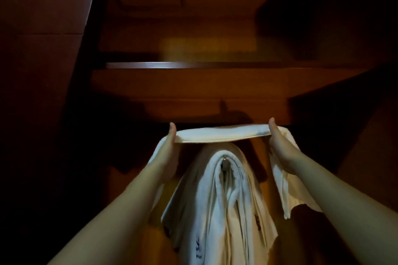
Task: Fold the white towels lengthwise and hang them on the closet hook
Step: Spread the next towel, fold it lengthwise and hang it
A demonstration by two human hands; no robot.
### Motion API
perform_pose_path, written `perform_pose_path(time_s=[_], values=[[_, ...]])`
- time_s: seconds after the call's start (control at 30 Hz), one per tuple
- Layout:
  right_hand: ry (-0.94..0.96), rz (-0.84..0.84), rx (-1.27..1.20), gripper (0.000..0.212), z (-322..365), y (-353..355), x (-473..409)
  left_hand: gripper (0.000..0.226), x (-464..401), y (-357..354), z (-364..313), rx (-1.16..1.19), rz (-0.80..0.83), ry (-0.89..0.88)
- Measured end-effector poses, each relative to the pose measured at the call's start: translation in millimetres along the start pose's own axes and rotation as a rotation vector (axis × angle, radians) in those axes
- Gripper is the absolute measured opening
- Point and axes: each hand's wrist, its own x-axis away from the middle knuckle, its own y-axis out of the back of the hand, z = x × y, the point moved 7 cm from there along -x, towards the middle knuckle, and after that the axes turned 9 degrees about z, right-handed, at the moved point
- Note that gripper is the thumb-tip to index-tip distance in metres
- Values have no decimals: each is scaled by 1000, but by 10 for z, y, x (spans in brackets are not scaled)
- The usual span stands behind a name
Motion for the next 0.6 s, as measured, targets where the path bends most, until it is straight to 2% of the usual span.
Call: perform_pose_path(time_s=[0.13, 0.37, 0.57, 0.6], values=[[37, -22, -1, 117, -190, 64, -334, 75, -282, 37, 149, -45, -16, 13], [3, 42, -53, 118, -480, 83, -838, 87, -705, 65, 364, -62, 23, 64], [28, 18, -51, 109, -585, -86, -993, 89, -904, 374, 562, 16, -95, 87], [26, 9, -40, 113, -597, -121, -1012, 90, -918, 435, 596, 21, -106, 91]])
